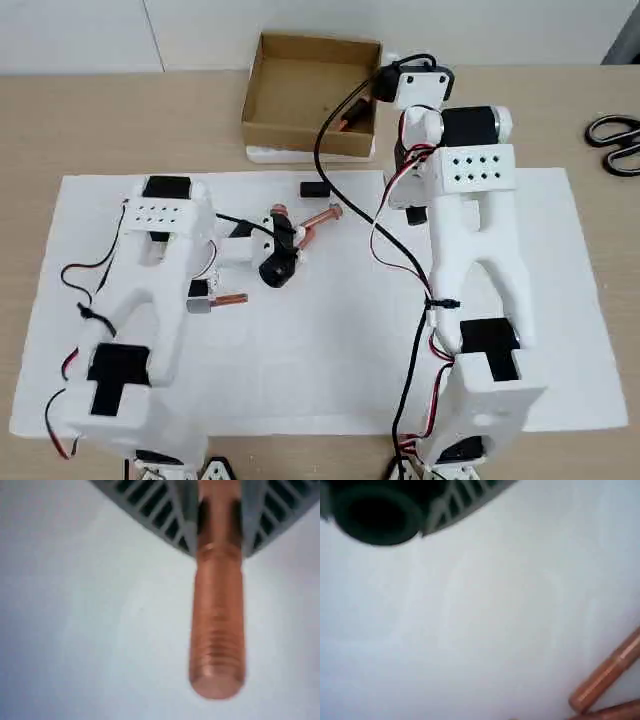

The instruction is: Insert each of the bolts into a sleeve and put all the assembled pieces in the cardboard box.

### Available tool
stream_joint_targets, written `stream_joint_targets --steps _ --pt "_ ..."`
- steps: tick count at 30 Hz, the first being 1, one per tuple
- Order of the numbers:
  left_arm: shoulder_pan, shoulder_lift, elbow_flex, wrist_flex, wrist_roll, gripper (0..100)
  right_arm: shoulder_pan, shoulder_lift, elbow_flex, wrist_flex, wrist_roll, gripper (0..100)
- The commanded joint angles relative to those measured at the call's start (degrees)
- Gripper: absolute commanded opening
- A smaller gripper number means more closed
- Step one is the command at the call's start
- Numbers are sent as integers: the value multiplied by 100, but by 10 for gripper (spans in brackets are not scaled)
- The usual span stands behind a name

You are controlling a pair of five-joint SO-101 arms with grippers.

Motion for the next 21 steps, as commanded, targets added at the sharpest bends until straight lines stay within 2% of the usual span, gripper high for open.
stream_joint_targets --steps 1,7,11,21 --pt "-9 193 -286 -281 -2699 6 57 -75 -325 4 -53 4" --pt "0 607 -963 -255 -2637 16 57 -75 -325 4 -53 4" --pt "167 633 -1015 -255 -2356 72 66 -75 -325 4 -53 4" --pt "387 624 -1121 -255 -2145 79 66 -75 -325 -13 -44 4"
